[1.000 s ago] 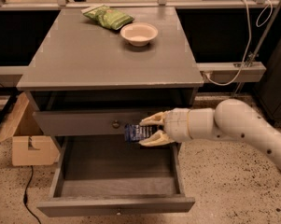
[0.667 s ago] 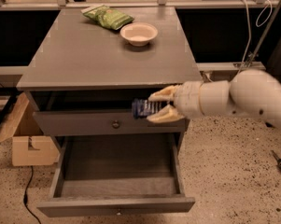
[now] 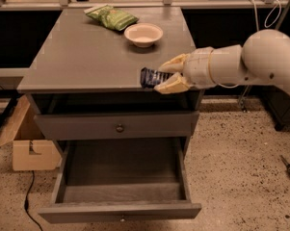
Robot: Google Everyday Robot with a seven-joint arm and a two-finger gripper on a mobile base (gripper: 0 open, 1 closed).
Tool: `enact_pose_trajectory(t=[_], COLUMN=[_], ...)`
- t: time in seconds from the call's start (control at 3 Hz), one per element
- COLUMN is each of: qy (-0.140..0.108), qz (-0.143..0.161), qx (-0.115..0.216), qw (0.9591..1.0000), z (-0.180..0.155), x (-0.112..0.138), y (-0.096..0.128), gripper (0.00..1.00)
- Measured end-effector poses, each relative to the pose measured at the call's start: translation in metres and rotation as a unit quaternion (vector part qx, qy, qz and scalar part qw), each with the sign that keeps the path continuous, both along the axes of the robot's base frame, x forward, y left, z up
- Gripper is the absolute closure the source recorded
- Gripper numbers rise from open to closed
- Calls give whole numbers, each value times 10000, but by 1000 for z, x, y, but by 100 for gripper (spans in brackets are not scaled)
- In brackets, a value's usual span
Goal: Pick rxbar blueberry from middle drawer and place on counter
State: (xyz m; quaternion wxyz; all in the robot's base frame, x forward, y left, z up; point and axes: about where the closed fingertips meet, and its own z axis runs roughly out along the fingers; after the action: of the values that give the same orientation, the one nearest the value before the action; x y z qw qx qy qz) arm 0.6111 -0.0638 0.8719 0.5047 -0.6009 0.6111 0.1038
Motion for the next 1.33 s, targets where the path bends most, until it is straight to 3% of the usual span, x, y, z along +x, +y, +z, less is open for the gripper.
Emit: enact_pose_trajectory(t=[0.67, 1.33], qy=[311, 545], qz=[12, 352], qx=[141, 217], qw=[9994, 9977], z=[18, 11], x=[78, 122], y=[31, 86], gripper=[100, 100])
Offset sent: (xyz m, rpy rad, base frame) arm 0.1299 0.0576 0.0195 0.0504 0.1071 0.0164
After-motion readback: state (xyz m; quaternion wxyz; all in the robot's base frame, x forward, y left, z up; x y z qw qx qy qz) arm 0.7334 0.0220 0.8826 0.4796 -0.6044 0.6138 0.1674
